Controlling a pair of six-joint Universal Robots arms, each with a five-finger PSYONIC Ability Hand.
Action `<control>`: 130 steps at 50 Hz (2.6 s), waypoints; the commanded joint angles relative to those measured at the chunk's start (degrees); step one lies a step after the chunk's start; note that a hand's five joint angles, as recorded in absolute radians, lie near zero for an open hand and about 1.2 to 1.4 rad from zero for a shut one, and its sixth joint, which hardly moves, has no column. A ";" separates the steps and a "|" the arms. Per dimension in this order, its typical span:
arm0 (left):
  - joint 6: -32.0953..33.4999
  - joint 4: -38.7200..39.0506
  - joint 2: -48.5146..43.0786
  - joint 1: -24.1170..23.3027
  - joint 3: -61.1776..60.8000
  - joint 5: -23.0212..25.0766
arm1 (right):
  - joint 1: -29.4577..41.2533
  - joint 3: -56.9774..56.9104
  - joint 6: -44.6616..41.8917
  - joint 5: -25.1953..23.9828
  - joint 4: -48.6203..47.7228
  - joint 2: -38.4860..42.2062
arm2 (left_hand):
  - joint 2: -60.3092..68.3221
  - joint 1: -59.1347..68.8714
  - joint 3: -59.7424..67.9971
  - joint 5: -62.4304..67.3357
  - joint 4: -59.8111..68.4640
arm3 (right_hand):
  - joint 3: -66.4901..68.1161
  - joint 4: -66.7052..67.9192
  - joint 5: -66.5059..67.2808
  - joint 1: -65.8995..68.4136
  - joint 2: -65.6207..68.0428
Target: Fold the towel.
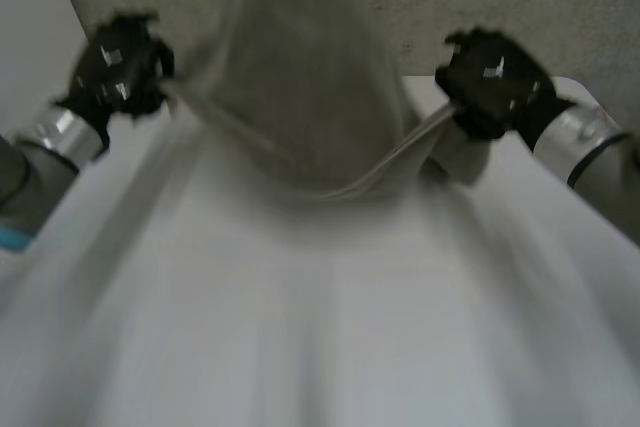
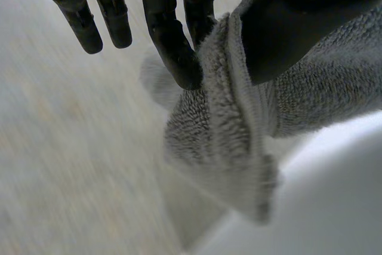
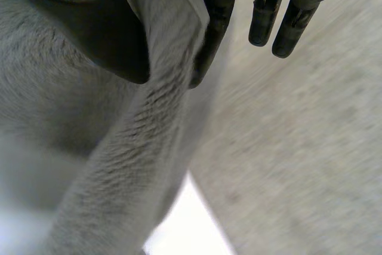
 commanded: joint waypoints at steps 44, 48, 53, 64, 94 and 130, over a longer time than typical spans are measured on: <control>-7.15 -27.45 23.81 2.71 4.82 -2.29 | 1.76 -13.96 -3.84 7.18 25.45 -6.48 | 2.44 4.06 -2.82 2.16 -3.18 | -1.33 -3.30 3.79 5.73 3.10; -5.92 -25.35 11.69 -0.55 14.83 -6.67 | 3.45 -18.55 -10.98 10.98 21.75 -0.38 | 2.44 4.06 -2.82 2.16 -3.18 | -1.33 -3.30 3.79 5.73 3.10; -0.93 -15.62 0.96 -1.52 25.11 -10.72 | 4.50 -24.88 -23.11 13.53 8.48 8.58 | 2.44 4.06 -2.82 2.16 -3.18 | -1.33 -3.30 3.79 5.73 3.10; 2.43 -2.14 -3.92 -4.68 39.12 -19.78 | 7.23 -37.36 -22.93 13.88 -9.18 10.08 | 2.44 4.06 -2.82 2.16 -3.18 | -1.33 -3.30 3.79 5.73 3.10; 8.13 -1.52 -6.90 3.13 0.64 -2.30 | -4.38 -3.61 -11.07 -11.70 -1.54 10.78 | 2.44 4.06 -2.82 2.16 -3.18 | -1.33 -3.30 3.79 5.73 3.10; 12.98 -24.81 21.76 16.06 -14.59 14.41 | -8.07 20.83 -17.92 -17.15 39.68 -19.28 | 2.44 4.06 -2.82 2.16 -3.18 | -1.33 -3.30 3.79 5.73 3.10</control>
